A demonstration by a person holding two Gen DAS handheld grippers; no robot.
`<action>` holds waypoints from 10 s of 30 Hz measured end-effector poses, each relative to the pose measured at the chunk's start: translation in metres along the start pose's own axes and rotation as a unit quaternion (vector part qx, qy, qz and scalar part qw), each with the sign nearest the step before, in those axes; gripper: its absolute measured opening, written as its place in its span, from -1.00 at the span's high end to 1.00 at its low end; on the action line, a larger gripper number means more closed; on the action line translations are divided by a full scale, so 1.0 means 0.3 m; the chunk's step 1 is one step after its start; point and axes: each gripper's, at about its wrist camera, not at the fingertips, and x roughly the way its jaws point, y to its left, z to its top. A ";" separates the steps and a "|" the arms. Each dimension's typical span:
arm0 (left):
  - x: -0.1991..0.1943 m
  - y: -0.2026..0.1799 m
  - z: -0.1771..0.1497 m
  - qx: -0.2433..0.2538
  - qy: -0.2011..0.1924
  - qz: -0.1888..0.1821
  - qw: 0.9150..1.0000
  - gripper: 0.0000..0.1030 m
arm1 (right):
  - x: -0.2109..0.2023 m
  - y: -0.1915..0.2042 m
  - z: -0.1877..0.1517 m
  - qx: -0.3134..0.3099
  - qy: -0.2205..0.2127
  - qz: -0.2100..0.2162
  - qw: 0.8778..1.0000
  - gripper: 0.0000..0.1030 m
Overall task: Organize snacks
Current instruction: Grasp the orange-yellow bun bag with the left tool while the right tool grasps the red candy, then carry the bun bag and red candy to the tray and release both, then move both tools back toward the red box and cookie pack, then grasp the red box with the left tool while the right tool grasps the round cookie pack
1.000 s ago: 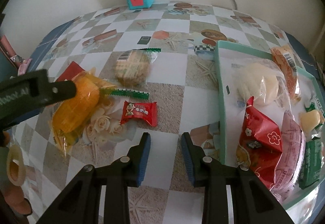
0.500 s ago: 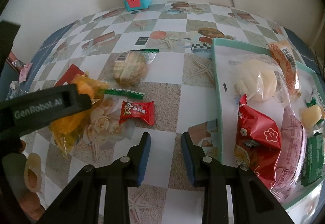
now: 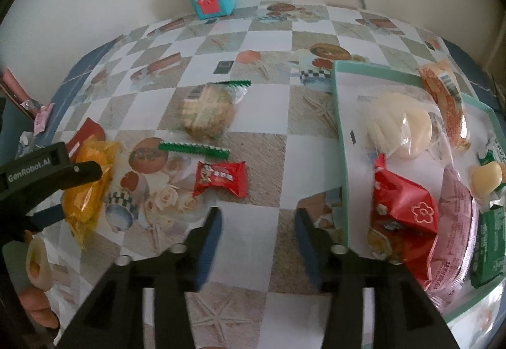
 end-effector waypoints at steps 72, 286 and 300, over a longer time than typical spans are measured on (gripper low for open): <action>-0.007 -0.090 -0.041 0.075 -0.012 -0.009 0.997 0.06 | 0.020 0.083 -0.023 -0.014 0.005 -0.080 0.997 0.43; -0.144 0.165 0.259 0.051 -0.073 0.050 0.995 -0.91 | -0.201 0.011 0.350 -0.008 -0.003 0.007 1.000 -1.00; -0.001 -0.008 0.311 0.229 0.005 0.062 0.971 -0.90 | 0.109 0.096 0.370 0.016 0.137 0.009 0.990 -1.00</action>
